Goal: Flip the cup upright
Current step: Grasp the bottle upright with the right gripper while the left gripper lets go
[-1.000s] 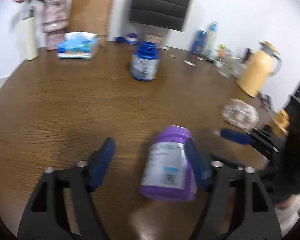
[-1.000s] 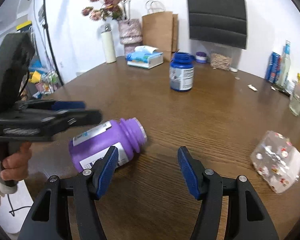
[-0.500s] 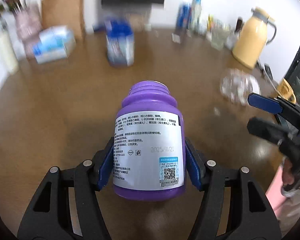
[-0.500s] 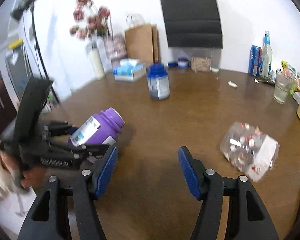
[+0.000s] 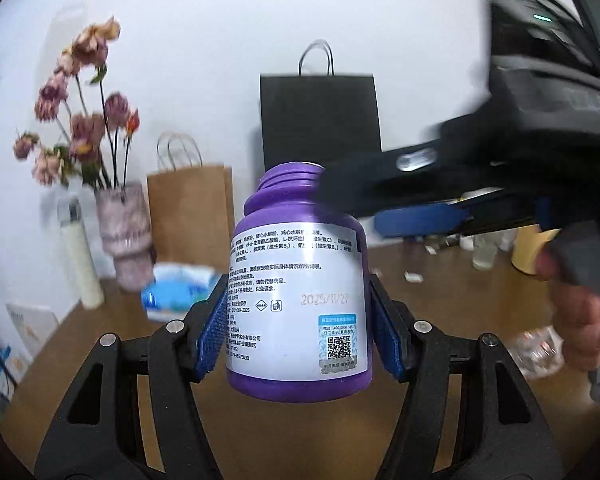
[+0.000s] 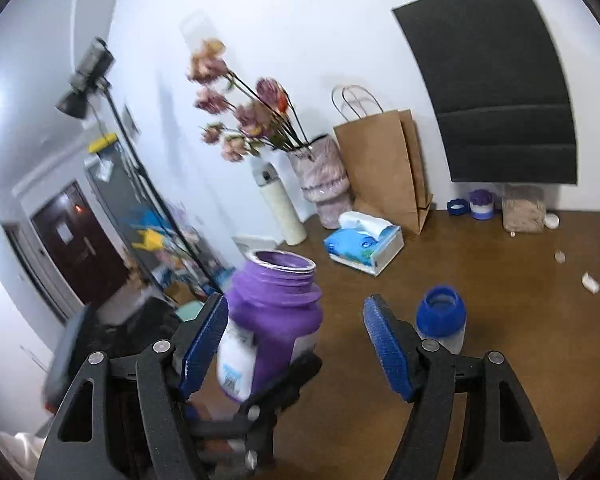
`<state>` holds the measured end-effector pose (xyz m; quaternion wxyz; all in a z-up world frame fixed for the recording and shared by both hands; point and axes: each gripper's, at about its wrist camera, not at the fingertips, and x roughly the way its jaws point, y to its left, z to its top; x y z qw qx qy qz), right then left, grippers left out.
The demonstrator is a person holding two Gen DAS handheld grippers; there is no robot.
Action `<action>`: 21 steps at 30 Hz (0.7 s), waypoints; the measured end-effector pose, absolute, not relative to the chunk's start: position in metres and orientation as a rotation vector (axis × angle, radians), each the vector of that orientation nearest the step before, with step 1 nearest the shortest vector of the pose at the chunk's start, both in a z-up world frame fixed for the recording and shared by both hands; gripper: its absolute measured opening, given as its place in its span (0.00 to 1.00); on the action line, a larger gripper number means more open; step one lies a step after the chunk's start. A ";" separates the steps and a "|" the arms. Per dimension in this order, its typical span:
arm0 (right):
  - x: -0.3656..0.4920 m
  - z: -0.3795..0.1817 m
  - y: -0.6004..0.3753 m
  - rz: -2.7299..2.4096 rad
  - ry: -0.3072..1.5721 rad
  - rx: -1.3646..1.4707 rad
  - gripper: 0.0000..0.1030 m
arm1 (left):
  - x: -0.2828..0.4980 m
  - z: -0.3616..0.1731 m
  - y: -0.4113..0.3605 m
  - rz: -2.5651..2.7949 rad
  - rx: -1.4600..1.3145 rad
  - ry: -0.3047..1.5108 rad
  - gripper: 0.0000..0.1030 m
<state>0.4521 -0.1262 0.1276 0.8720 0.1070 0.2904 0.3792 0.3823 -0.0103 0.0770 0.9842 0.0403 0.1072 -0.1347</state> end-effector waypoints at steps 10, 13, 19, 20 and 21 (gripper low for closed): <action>0.523 0.125 -0.084 0.822 0.612 0.140 0.66 | 0.452 0.069 0.010 -0.298 0.057 0.176 0.75; 0.520 0.117 -0.061 0.779 0.488 -0.075 0.66 | 0.475 0.064 0.021 -0.328 0.030 0.183 0.74; 0.530 0.083 -0.028 0.757 0.341 -0.291 0.66 | 0.516 0.041 0.039 -0.324 -0.038 0.222 0.57; 0.538 0.079 -0.028 0.770 0.346 -0.291 0.66 | 0.520 0.038 0.039 -0.314 -0.031 0.233 0.57; 0.543 0.076 -0.027 0.781 0.350 -0.286 0.66 | 0.526 0.034 0.040 -0.301 -0.021 0.244 0.57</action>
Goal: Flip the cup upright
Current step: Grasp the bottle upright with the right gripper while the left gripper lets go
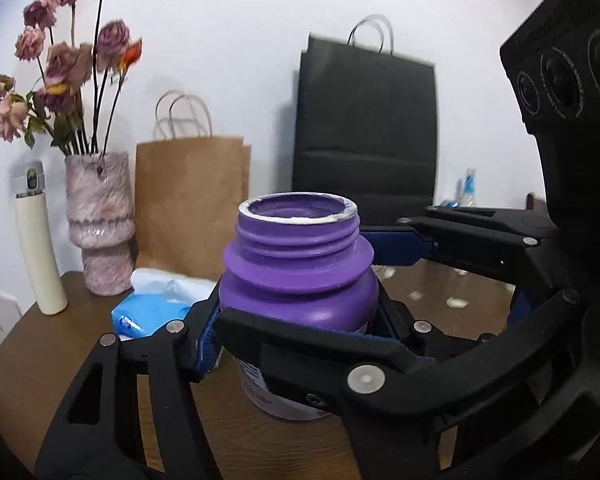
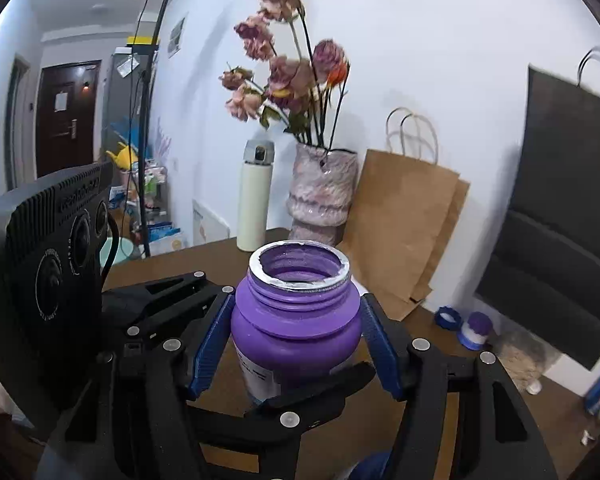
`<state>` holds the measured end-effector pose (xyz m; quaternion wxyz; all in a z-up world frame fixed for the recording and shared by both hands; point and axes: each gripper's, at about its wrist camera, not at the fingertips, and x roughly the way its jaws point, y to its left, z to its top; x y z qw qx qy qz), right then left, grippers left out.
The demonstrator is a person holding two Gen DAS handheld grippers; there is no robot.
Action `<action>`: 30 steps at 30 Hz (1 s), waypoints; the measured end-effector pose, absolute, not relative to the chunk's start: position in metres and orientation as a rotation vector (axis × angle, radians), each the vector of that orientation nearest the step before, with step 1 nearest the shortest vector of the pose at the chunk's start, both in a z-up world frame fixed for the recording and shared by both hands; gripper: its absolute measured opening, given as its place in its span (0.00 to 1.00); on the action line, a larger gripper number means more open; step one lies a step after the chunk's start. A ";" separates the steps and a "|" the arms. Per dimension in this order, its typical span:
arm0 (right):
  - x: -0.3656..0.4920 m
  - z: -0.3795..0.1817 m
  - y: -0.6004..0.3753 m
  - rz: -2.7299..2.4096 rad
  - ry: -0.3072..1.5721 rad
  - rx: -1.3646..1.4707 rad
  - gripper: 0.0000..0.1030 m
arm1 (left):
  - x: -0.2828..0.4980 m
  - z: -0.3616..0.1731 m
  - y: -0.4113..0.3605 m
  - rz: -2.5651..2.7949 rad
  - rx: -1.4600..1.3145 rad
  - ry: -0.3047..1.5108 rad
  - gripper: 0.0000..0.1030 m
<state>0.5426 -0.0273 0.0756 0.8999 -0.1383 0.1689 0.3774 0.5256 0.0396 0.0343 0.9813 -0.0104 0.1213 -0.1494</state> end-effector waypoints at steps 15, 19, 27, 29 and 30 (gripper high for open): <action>0.553 0.048 -0.042 0.574 0.414 -0.433 0.67 | 0.545 0.000 0.017 -0.403 -0.078 0.411 0.57; 0.560 0.028 -0.070 0.581 0.515 -0.310 0.67 | 0.546 -0.014 -0.005 -0.422 -0.052 0.508 0.57; 0.575 -0.009 -0.106 0.600 0.626 -0.115 0.66 | 0.551 -0.034 -0.031 -0.393 -0.012 0.675 0.66; 0.576 -0.012 -0.106 0.582 0.629 -0.122 0.66 | 0.547 -0.036 -0.030 -0.360 -0.002 0.685 0.85; 0.575 -0.014 -0.106 0.572 0.631 -0.132 0.66 | 0.547 -0.036 -0.030 -0.361 -0.005 0.693 0.87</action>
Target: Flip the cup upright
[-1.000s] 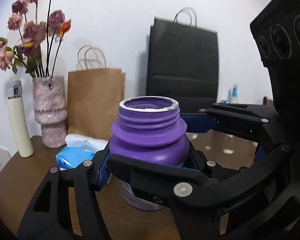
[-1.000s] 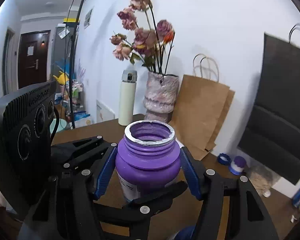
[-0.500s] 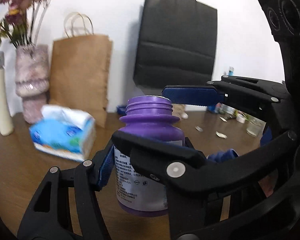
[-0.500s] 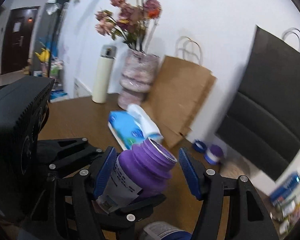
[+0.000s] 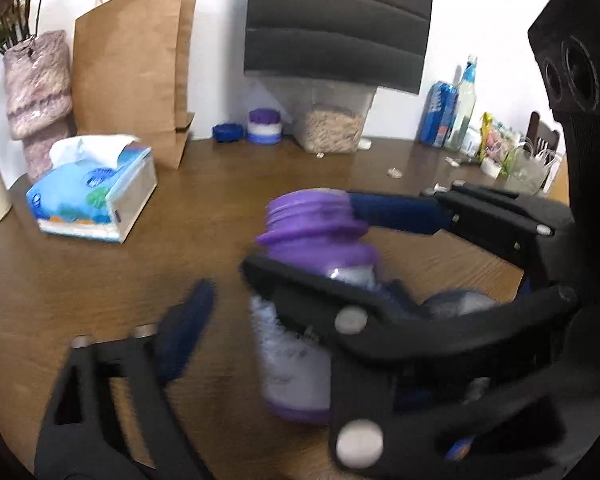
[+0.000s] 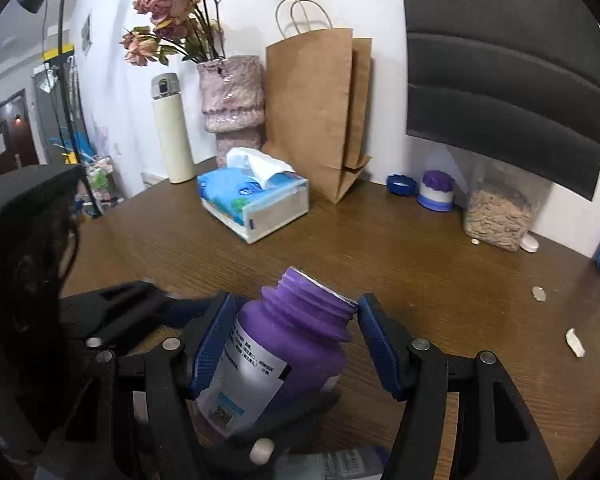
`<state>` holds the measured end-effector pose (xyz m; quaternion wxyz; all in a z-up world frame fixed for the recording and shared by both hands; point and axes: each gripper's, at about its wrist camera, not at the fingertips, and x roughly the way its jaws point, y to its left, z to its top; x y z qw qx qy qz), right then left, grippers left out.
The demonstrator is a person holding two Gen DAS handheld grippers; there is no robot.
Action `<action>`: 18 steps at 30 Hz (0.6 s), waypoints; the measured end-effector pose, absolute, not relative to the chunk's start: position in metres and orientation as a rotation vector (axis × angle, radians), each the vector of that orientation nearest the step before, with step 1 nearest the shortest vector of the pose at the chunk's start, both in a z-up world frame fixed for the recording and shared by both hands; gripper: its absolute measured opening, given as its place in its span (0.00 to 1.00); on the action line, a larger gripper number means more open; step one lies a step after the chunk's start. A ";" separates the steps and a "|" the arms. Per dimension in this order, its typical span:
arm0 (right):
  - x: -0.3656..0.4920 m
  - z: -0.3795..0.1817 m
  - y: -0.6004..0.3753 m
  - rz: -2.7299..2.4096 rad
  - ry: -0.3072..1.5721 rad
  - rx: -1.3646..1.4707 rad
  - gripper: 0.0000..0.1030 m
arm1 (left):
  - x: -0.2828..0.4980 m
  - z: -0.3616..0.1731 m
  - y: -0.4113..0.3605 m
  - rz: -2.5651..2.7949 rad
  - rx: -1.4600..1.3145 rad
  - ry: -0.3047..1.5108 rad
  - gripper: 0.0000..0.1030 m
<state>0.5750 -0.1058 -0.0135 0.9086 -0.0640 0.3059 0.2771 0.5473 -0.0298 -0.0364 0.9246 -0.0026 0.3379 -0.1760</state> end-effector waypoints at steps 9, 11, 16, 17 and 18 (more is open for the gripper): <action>0.564 -0.012 -0.111 0.532 0.588 -0.224 0.67 | 0.520 -0.029 -0.021 -0.336 -0.019 0.690 0.98; 0.562 -0.012 -0.116 0.528 0.594 -0.243 0.67 | 0.511 -0.027 -0.023 -0.326 -0.001 0.680 0.98; 0.558 -0.014 -0.132 0.491 0.604 -0.245 0.72 | 0.500 -0.025 -0.021 -0.309 -0.009 0.692 0.98; 0.558 -0.014 -0.133 0.489 0.608 -0.246 0.73 | 0.499 -0.025 -0.021 -0.303 -0.008 0.698 0.98; 0.558 -0.015 -0.133 0.488 0.621 -0.248 0.75 | 0.496 -0.024 -0.022 -0.295 0.001 0.701 0.98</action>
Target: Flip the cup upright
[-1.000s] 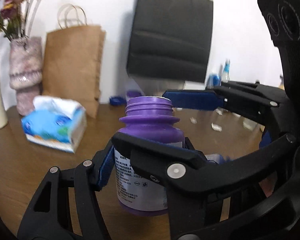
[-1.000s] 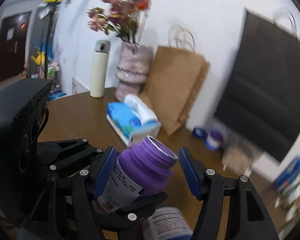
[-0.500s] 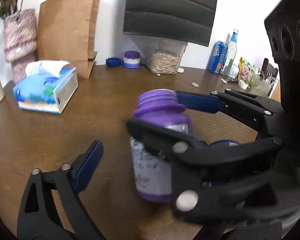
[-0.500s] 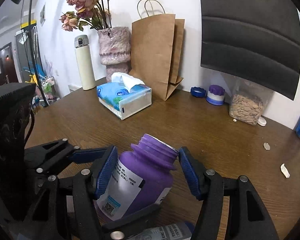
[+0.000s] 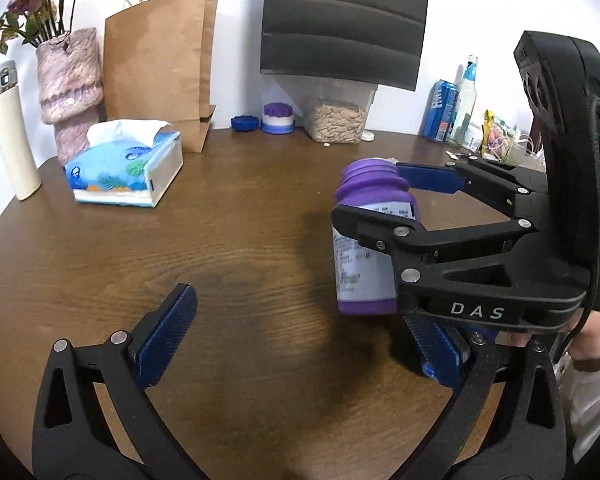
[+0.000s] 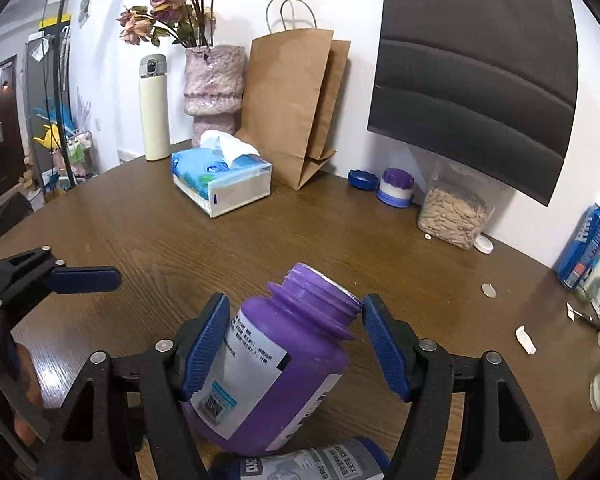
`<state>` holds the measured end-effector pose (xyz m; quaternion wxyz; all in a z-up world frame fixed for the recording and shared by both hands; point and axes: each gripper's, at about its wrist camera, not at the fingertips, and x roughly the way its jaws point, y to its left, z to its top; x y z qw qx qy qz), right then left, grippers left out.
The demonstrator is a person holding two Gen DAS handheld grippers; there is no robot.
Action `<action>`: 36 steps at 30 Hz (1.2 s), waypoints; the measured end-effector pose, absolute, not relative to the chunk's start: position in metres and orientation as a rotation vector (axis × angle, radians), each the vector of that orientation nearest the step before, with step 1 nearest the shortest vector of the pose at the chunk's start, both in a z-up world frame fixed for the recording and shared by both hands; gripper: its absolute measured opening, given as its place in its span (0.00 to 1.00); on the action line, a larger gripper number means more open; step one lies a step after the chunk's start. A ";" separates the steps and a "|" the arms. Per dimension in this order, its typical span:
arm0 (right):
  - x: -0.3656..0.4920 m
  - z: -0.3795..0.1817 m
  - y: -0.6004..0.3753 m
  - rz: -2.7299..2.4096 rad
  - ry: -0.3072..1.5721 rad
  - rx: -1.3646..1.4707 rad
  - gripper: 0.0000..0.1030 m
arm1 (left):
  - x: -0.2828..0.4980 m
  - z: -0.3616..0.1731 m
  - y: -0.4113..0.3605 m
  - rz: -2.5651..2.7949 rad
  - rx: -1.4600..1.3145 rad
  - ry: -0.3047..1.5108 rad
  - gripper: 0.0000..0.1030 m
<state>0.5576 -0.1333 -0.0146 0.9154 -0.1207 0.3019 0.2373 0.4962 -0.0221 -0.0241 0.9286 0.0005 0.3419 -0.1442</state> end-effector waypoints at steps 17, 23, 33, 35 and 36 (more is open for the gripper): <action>0.488 0.043 -0.167 0.452 0.664 -0.077 0.79 | 0.419 0.027 0.008 -0.197 -0.046 0.615 1.00; 0.481 0.047 -0.181 0.439 0.690 -0.022 0.79 | 0.438 0.029 -0.005 -0.248 0.009 0.667 1.00; 0.545 0.020 -0.208 0.380 0.800 0.202 0.79 | 0.595 -0.025 -0.065 -0.333 0.204 1.024 0.78; 0.555 0.015 -0.209 0.397 0.811 0.221 0.79 | 0.624 -0.046 -0.063 -0.313 0.176 1.133 0.57; 0.562 0.011 -0.207 0.397 0.819 0.217 0.79 | 0.632 -0.054 -0.061 -0.329 0.156 1.166 0.57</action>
